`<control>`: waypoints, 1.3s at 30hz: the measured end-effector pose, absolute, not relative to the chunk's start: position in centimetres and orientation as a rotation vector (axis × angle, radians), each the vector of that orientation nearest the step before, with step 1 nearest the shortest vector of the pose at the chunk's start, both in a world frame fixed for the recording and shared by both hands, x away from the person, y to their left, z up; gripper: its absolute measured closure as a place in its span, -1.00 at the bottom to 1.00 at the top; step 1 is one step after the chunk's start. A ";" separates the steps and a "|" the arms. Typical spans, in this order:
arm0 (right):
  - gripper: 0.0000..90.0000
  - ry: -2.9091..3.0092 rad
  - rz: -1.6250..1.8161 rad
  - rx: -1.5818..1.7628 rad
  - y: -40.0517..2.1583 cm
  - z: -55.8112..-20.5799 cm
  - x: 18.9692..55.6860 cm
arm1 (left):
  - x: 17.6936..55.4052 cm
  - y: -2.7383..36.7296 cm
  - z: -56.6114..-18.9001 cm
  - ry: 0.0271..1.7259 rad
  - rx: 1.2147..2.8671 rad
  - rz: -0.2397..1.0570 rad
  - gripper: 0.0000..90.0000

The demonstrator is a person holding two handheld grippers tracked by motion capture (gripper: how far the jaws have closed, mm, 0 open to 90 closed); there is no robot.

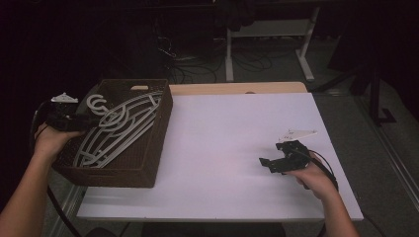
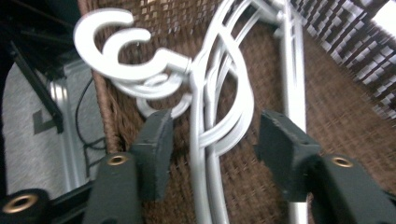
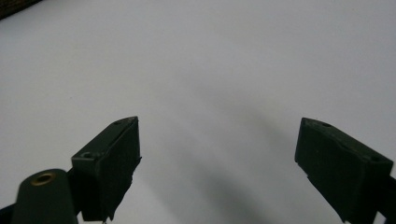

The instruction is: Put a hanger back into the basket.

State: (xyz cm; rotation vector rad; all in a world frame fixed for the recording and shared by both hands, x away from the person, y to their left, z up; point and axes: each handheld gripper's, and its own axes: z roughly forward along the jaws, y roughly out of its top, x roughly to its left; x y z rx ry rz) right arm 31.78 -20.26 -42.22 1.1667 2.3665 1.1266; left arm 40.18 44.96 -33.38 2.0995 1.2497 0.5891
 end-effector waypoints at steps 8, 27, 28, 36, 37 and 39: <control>-0.70 2.363 1.138 1.149 -20.1 -41.7 31.7 | 38.9 42.5 -32.0 1.092 2.006 0.422 -0.36; -0.84 2.367 1.200 1.060 -20.3 -37.5 30.8 | 34.1 31.7 -32.4 0.705 1.964 0.229 -0.75; -0.88 2.368 1.211 1.058 -20.2 -37.4 30.8 | 34.1 31.3 -32.5 0.695 1.969 0.230 -0.78; -0.97 2.362 1.247 1.048 -20.2 -36.6 30.5 | 33.7 29.0 -33.3 0.650 2.028 0.194 -0.98; -0.97 2.362 1.247 1.046 -20.2 -36.6 30.5 | 33.7 28.9 -33.4 0.649 2.027 0.184 -1.00; -0.97 2.362 1.248 1.047 -20.2 -36.6 30.5 | 33.6 28.7 -33.6 0.643 2.033 0.171 -1.00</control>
